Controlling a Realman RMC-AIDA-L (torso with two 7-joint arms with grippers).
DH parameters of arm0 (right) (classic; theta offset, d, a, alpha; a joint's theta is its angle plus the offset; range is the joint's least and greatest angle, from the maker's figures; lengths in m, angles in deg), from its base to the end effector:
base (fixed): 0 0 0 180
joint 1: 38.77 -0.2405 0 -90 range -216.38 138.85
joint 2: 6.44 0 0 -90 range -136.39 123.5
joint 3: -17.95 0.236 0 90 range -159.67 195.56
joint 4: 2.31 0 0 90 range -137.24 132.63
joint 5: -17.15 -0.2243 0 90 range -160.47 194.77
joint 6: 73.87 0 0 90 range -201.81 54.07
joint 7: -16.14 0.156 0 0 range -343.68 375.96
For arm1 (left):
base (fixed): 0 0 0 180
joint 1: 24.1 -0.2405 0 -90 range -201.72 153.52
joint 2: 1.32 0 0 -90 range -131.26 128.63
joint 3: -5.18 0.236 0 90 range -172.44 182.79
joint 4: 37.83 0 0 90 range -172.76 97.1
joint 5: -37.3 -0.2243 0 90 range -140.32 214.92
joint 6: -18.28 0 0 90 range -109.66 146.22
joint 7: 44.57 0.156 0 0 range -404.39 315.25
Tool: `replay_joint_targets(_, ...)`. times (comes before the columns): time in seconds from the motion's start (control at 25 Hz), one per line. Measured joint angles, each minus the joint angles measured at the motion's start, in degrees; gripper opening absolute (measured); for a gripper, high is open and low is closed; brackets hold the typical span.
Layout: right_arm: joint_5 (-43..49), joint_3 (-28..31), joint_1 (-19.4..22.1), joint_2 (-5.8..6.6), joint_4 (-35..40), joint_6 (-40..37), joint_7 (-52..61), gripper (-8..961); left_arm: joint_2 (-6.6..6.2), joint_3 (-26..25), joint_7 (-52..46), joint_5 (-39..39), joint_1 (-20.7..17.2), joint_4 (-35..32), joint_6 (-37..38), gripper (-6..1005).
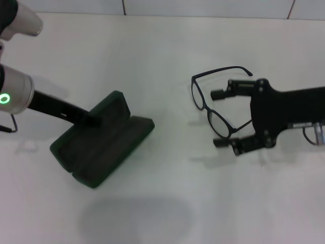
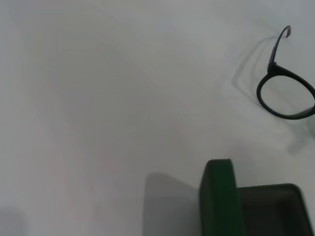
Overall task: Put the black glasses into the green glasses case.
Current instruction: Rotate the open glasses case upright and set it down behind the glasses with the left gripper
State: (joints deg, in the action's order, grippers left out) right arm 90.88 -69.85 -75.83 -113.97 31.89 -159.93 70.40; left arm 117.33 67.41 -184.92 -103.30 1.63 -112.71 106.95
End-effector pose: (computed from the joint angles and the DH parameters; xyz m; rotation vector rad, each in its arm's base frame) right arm 0.1698 0.3460 -0.0180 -2.9472 -0.3553 0.7660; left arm -0.2332 0.3488 0.0433 -2.4659 -1.2545 0.1484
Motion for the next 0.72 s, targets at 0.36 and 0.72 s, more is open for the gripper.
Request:
replay_joint_targets(0.36, 4.62, 0.63, 0.34, -0.16, 0.08, -3.97, 0.07, 824, -0.88, -0.04, 16.55, -3.43, 7.20, 3.82, -2.83, 211)
replay_joint_targets(0.72, 5.14, 6.15, 4.81, -0.30, 0.38, -4.37, -0.02, 819, 0.85, 2.13, 40.83, -0.15, 12.76, 9.79, -4.74, 220)
